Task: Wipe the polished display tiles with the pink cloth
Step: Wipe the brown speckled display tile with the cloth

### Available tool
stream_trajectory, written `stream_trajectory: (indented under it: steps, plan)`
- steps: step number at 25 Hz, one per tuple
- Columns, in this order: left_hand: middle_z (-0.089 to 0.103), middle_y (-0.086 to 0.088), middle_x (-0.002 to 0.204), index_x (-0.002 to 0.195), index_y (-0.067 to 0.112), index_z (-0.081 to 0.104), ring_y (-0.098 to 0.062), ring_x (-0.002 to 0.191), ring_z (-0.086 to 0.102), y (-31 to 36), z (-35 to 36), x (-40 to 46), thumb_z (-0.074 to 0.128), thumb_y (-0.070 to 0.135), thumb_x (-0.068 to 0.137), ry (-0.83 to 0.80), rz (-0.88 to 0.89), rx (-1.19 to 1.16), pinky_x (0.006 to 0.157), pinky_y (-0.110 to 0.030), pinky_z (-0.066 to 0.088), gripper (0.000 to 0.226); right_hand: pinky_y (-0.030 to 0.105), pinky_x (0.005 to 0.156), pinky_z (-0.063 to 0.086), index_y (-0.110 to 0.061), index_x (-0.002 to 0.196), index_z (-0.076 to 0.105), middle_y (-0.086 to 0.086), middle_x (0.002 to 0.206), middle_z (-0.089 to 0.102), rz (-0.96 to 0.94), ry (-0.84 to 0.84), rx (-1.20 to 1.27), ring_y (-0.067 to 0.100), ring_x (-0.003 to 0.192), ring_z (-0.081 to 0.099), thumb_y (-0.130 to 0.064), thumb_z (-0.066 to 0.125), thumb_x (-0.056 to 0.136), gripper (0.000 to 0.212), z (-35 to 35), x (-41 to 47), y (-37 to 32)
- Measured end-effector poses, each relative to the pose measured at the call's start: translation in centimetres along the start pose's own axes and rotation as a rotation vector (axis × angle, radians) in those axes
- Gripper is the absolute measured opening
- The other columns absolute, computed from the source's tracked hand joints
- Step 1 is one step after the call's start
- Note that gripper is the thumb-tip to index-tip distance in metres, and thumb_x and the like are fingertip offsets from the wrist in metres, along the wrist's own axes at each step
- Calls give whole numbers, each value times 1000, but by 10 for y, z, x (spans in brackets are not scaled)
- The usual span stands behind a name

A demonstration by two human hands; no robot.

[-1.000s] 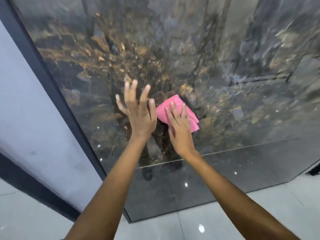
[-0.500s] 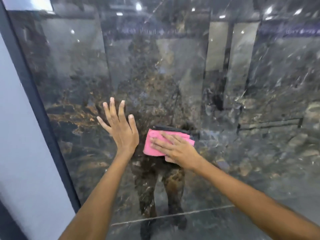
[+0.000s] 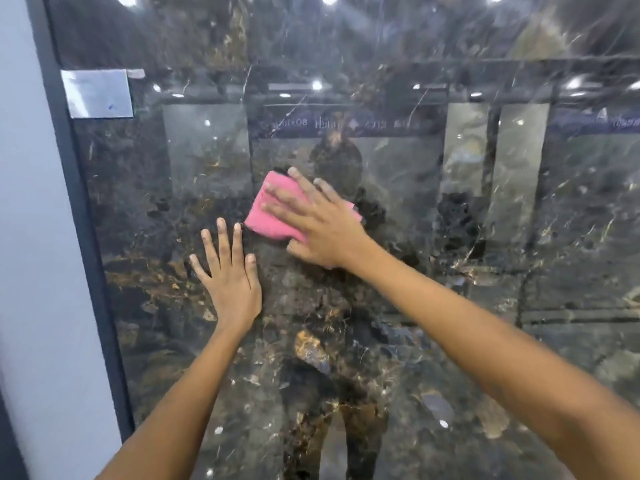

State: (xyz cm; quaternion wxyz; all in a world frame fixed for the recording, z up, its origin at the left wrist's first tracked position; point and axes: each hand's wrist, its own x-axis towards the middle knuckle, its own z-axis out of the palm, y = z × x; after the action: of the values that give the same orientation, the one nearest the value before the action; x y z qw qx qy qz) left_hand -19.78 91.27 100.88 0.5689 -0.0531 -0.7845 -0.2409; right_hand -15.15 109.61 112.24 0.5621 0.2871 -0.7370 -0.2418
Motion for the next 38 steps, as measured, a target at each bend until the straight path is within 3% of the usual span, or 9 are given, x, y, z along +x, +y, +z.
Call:
stream_trajectory:
  steps: [5,9,11,17,23,29,31,35,38]
  plan:
    - [16,0,162,151,18,29,-21,150,4,21,-10,7,22,35,103,76,-68,-83,115,-59,0,52,47,117,3,-17,151,27,11,159,20,1088,297,134,34,146,11,-31,51,84,73,-35,22,99]
    - [18,-7,161,151,16,28,-26,149,11,78,-16,57,24,32,103,243,-115,-246,115,-58,3,50,43,116,18,-8,143,44,16,150,38,97,121,34,33,139,34,-33,50,77,70,-18,28,56]
    - [18,-7,161,151,15,28,-27,149,10,103,-15,80,25,33,103,244,-74,-262,115,-57,2,51,44,113,25,-9,141,46,16,148,41,49,155,17,34,137,37,-34,46,78,68,-29,23,115]
    - [9,-1,164,156,24,19,-28,150,1,119,11,80,22,41,104,120,63,-9,116,-57,-2,55,50,113,26,-20,150,32,6,158,25,1235,365,114,27,145,22,-30,46,82,69,-54,-72,192]
    - [10,-2,164,155,23,20,-28,150,2,117,9,79,23,41,103,120,68,-11,117,-56,-1,55,45,107,26,-17,140,48,8,149,41,-204,-32,-32,28,140,29,-38,49,72,71,-14,-128,102]
    - [12,-2,164,155,23,22,-27,151,3,118,9,78,23,39,104,131,74,-17,118,-54,-2,54,50,117,16,-24,150,30,4,159,21,1167,338,246,24,146,15,-27,49,83,69,-58,-58,201]
    - [12,-2,163,155,23,22,-27,151,4,117,9,78,21,36,104,133,75,-22,118,-54,-1,53,49,117,12,-21,149,35,10,157,24,895,315,263,26,144,18,-24,52,76,75,-41,-45,151]
    - [14,-4,163,155,20,23,-29,150,5,112,7,77,23,32,104,120,108,-42,118,-53,-2,52,42,114,12,-19,142,46,4,152,38,-269,-55,79,25,142,24,-34,55,71,74,-3,-121,55]
    - [15,-5,163,155,19,23,-30,150,5,108,8,72,25,30,104,129,143,-34,119,-50,-3,52,44,112,20,-19,141,45,5,148,43,-272,-19,28,25,140,29,-34,55,74,70,-10,-158,117]
